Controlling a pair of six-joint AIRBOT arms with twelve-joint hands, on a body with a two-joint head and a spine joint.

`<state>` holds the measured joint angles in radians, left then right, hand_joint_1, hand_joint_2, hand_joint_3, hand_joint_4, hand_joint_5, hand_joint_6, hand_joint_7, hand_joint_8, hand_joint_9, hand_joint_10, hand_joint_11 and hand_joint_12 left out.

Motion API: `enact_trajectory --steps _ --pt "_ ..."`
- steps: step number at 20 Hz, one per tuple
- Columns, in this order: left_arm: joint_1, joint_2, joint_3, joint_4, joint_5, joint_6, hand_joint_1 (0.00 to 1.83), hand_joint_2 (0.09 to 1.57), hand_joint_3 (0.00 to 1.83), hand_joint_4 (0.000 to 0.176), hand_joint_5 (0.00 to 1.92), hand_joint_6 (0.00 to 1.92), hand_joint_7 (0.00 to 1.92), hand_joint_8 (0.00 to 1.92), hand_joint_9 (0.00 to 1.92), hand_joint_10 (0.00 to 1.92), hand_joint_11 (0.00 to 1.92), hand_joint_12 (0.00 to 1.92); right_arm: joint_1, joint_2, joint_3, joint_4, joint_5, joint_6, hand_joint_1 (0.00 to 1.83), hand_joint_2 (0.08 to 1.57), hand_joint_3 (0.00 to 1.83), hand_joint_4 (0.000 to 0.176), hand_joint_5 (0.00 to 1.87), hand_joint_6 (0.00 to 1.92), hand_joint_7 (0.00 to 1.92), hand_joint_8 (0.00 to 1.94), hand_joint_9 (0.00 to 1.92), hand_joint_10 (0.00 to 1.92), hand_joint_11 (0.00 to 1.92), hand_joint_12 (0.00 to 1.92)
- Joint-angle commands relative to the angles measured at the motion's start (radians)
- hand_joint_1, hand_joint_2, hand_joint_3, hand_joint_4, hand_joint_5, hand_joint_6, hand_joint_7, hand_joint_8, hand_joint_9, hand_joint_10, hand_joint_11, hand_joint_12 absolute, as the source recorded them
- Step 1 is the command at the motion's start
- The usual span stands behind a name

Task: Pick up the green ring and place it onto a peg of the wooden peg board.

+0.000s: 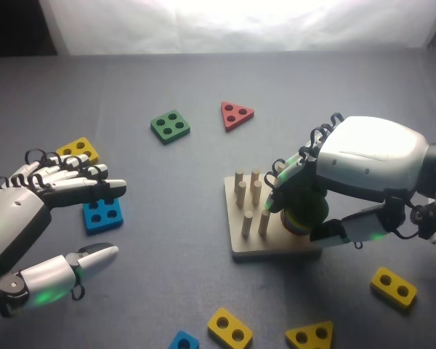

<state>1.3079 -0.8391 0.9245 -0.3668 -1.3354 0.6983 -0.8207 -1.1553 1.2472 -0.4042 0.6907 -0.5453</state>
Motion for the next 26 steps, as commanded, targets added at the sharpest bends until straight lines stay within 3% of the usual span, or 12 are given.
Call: enact_trajectory --steps 1,2,3,7,12,13,16,17,19,21,22,26 --pt "-0.006 -0.007 0.003 0.021 -0.122 -0.008 0.82 1.16 0.00 0.019 0.63 0.00 0.41 0.00 0.21 0.00 0.00 0.43 0.008 -0.006 -0.002 0.012 0.073 0.000 1.25 1.13 0.00 0.000 1.04 0.69 0.90 1.31 0.88 1.13 0.80 1.51" --pt "-0.006 -0.007 0.003 0.021 -0.123 -0.008 0.83 1.16 0.00 0.025 0.63 0.00 0.40 0.00 0.21 0.00 0.00 0.43 0.008 -0.006 -0.006 0.014 0.081 0.000 1.20 1.01 0.00 0.000 0.87 0.35 0.70 0.74 0.72 0.93 0.57 1.36" --pt "-0.006 -0.007 0.003 0.021 -0.124 -0.008 0.81 1.16 0.00 0.029 0.62 0.00 0.40 0.00 0.21 0.00 0.00 0.43 0.008 -0.005 -0.011 0.019 0.091 0.000 1.18 0.97 0.00 0.003 0.84 0.15 0.65 0.40 0.63 0.63 0.44 1.15" --pt "-0.005 -0.007 0.000 0.021 -0.127 -0.010 0.81 1.16 0.00 0.028 0.63 0.00 0.41 0.00 0.22 0.00 0.00 0.45 0.007 0.033 -0.048 0.050 0.167 0.010 1.09 0.95 0.00 0.093 0.73 0.00 0.52 0.03 0.43 0.19 0.04 1.11" --pt "-0.003 -0.006 -0.001 0.020 -0.135 -0.014 0.81 1.16 0.00 0.023 0.63 0.00 0.42 0.00 0.22 0.00 0.00 0.48 -0.002 0.073 -0.083 0.085 0.245 0.014 1.06 0.97 0.00 0.073 0.75 0.00 0.54 0.00 0.50 0.04 0.08 1.00" --pt "-0.003 -0.006 -0.001 0.019 -0.136 -0.014 0.78 1.17 0.00 0.032 0.63 0.00 0.40 0.00 0.21 0.00 0.00 0.42 -0.009 0.082 -0.089 0.094 0.260 0.014 1.05 0.98 0.00 0.058 0.78 0.01 0.55 0.00 0.51 0.02 0.07 1.04" --pt "-0.002 -0.006 -0.001 0.010 -0.156 -0.019 0.81 1.15 0.00 0.018 0.65 0.00 0.43 0.00 0.25 0.01 0.00 0.52 -0.052 0.120 -0.112 0.161 0.357 0.014 1.04 0.99 0.00 0.028 0.80 0.00 0.58 0.01 0.53 0.01 0.01 1.16" --pt "-0.002 -0.006 -0.001 0.003 -0.171 -0.021 0.82 1.15 0.00 0.008 0.65 0.00 0.43 0.00 0.24 0.01 0.00 0.53 -0.073 0.135 -0.120 0.196 0.399 0.014 1.01 0.99 0.00 0.047 0.78 0.00 0.59 0.01 0.53 0.01 0.01 1.17" --pt "-0.002 -0.007 0.000 -0.006 -0.210 -0.035 0.81 1.16 0.00 0.005 0.63 0.00 0.41 0.00 0.25 0.00 0.00 0.61 -0.115 0.164 -0.128 0.276 0.492 0.014 0.99 0.98 0.00 0.052 0.80 0.00 0.62 0.01 0.54 0.01 0.04 1.11" --pt "-0.002 -0.006 0.000 -0.007 -0.255 -0.047 0.85 1.14 0.00 0.005 0.57 0.00 0.42 0.01 0.30 0.01 0.00 0.75 -0.165 0.191 -0.140 0.369 0.615 0.014 0.98 1.02 0.00 0.000 0.75 0.00 0.62 0.00 0.54 0.00 0.06 0.93" --pt "-0.002 -0.006 -0.003 -0.007 -0.271 -0.047 0.84 1.13 0.00 0.017 0.57 0.00 0.45 0.01 0.34 0.02 0.00 0.83 -0.184 0.202 -0.145 0.401 0.663 0.013 0.96 1.04 0.00 0.000 0.74 0.00 0.62 0.00 0.55 0.00 0.10 0.83" --pt "-0.006 -0.001 -0.006 -0.012 -0.346 -0.053 0.80 1.19 0.00 0.000 0.52 0.00 0.50 0.01 0.41 0.02 0.00 0.95 -0.224 0.245 -0.175 0.503 0.868 -0.023 0.76 1.27 0.02 0.000 0.69 0.00 0.70 0.00 0.65 0.01 0.22 0.80"
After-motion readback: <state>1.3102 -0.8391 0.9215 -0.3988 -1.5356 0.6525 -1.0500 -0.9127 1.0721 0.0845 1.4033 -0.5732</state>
